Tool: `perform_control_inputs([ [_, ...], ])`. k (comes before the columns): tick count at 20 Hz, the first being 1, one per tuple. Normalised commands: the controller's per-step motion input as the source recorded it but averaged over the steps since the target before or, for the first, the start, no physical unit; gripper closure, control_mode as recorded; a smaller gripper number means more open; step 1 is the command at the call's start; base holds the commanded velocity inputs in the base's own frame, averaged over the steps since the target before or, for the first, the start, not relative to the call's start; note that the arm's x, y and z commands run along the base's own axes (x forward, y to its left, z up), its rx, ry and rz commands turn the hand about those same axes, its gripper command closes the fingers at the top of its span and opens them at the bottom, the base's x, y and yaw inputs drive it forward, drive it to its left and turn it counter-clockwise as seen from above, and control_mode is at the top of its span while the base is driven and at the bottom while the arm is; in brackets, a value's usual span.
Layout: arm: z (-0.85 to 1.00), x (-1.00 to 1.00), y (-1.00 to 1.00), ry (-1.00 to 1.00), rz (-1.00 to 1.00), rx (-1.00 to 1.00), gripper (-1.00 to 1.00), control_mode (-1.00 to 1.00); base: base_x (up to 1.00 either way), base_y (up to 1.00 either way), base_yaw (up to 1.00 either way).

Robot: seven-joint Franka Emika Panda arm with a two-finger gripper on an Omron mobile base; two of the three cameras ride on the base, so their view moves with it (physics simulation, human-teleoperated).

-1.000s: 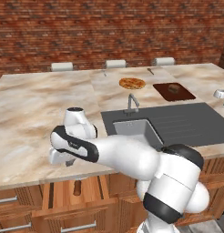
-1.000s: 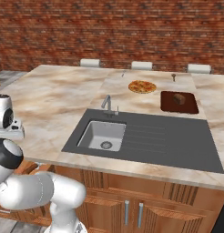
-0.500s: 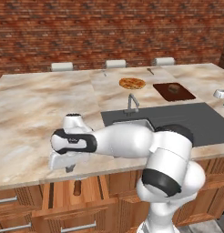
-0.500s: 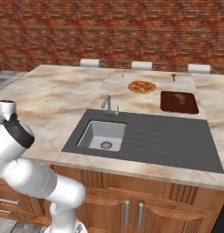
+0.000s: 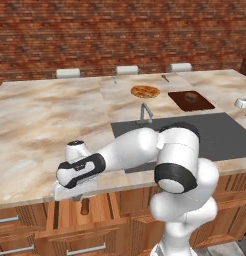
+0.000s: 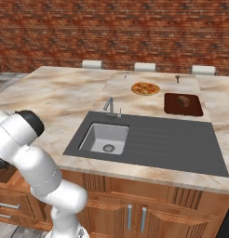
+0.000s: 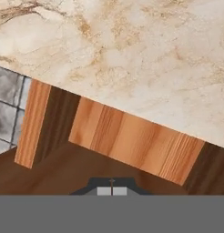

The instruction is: Take the pizza cutter from the drawer on the left and place it on the dining counter for cutting.

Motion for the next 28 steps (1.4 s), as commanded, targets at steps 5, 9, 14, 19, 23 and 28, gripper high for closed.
perform_control_inputs([
  [5,-0.48,-0.22,-0.02,0.0,-0.23,0.0,1.0,-1.0,0.0,0.0,0.0],
  [9,-0.44,-0.32,0.0,-0.01,-0.19,-0.01,1.0,-1.0,0.0,0.0,0.0],
  [14,-0.37,-0.17,0.0,-0.01,-0.15,-0.04,1.0,-1.0,0.0,0.0,0.0],
  [19,-0.24,-0.16,0.0,0.0,-0.08,-0.05,1.0,-1.0,0.0,0.0,0.0],
  [23,-0.17,-0.23,0.0,0.0,-0.05,-0.02,1.0,-1.0,0.0,0.0,0.0],
  [28,-0.03,-0.38,0.0,0.0,-0.03,0.0,1.0,-1.0,0.0,0.0,0.0],
])
